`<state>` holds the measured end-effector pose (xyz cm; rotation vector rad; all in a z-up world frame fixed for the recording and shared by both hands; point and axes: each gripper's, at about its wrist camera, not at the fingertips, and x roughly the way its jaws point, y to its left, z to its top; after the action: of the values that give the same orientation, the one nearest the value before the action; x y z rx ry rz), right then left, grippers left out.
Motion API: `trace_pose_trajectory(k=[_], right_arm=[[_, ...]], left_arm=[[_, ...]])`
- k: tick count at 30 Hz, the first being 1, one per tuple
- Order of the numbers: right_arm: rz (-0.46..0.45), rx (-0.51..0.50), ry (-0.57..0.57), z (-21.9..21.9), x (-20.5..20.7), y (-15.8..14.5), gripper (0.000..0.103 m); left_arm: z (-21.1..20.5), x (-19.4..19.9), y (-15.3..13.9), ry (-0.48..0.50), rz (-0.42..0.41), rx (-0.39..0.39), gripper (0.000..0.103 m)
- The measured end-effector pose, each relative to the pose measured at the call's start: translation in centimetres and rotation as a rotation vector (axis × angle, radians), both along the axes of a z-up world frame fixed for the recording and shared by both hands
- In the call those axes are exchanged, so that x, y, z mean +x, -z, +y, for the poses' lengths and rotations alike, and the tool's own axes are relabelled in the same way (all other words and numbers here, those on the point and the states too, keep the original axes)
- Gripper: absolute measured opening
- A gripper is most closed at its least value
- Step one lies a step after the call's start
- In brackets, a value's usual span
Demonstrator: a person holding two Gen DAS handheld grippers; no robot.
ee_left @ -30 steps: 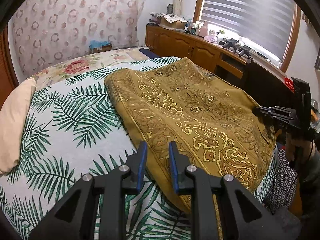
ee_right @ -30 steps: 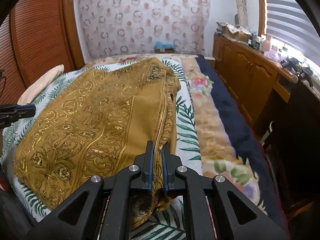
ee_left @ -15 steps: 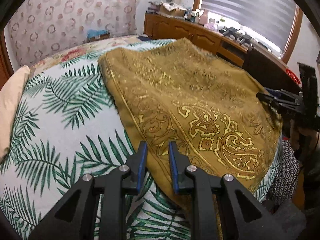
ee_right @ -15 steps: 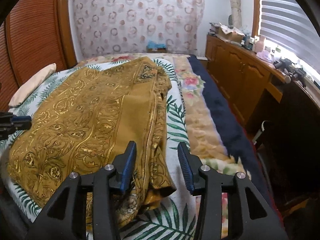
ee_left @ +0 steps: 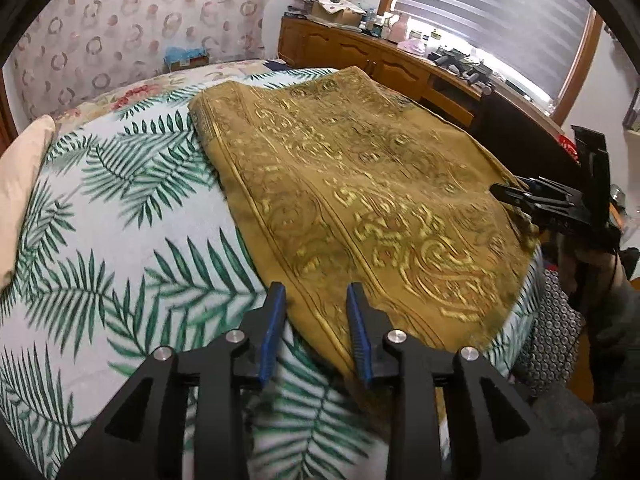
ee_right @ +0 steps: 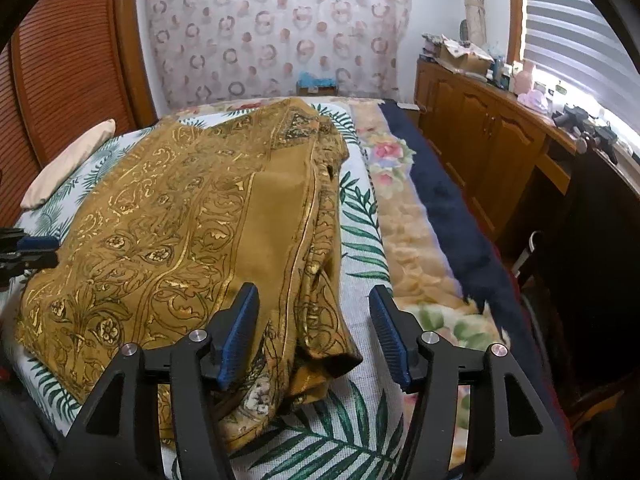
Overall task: Fold small clothes
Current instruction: 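Open the right gripper and smooth the folded cloth flat, then grasp the gold cloth strip end with the left gripper and lift it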
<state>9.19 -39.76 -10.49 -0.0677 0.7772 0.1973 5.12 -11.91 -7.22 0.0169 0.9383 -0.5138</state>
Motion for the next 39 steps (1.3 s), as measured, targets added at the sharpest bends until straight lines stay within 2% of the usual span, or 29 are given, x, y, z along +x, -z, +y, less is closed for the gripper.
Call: trace_pose_trajectory(k=[6, 17, 19, 21, 22, 27, 31, 35, 37, 39], right_arm=[[0.031, 0.017, -0.053, 0.2, -1.1, 0.0, 0.059], [0.062, 0.019, -0.064, 0.4, -2.0, 0.8, 0.059], [0.057, 0.014, -0.071, 0.7, -2.1, 0.8, 0.054], [0.050, 0.024, -0.086, 1.0, -2.3, 0.8, 0.041], [0.047, 0.025, -0.090, 0.9, -2.4, 0.8, 0.039], [0.048, 0.039, -0.090, 0.6, -2.6, 0.8, 0.038], [0.067, 0.047, -0.097, 0.2, -2.6, 0.8, 0.039], [0.072, 0.040, -0.101, 0.5, -2.5, 0.7, 0.040], [0.069, 0.048, -0.110, 0.6, -2.6, 0.7, 0.029], [0.066, 0.074, -0.115, 0.6, -2.6, 0.7, 0.014]], left_arm=[[0.0, -1.5, 0.2, 0.015, 0.023, -0.015, 0.030], [0.5, -3.3, 0.9, 0.000, 0.057, -0.062, 0.031], [0.6, -3.5, 0.9, -0.004, 0.066, -0.076, 0.031], [0.6, -3.7, 0.9, -0.003, 0.066, -0.088, 0.031], [0.6, -3.7, 1.0, 0.002, 0.066, -0.098, 0.031], [0.8, -3.4, 1.3, 0.068, 0.103, -0.189, 0.028], [1.4, -3.1, 1.4, 0.068, 0.113, -0.214, 0.010], [1.5, -3.0, 1.0, 0.068, 0.079, -0.210, 0.000], [1.5, -3.1, 0.4, 0.070, 0.047, -0.216, 0.000], [1.6, -3.2, -0.9, 0.065, -0.001, -0.228, 0.000]])
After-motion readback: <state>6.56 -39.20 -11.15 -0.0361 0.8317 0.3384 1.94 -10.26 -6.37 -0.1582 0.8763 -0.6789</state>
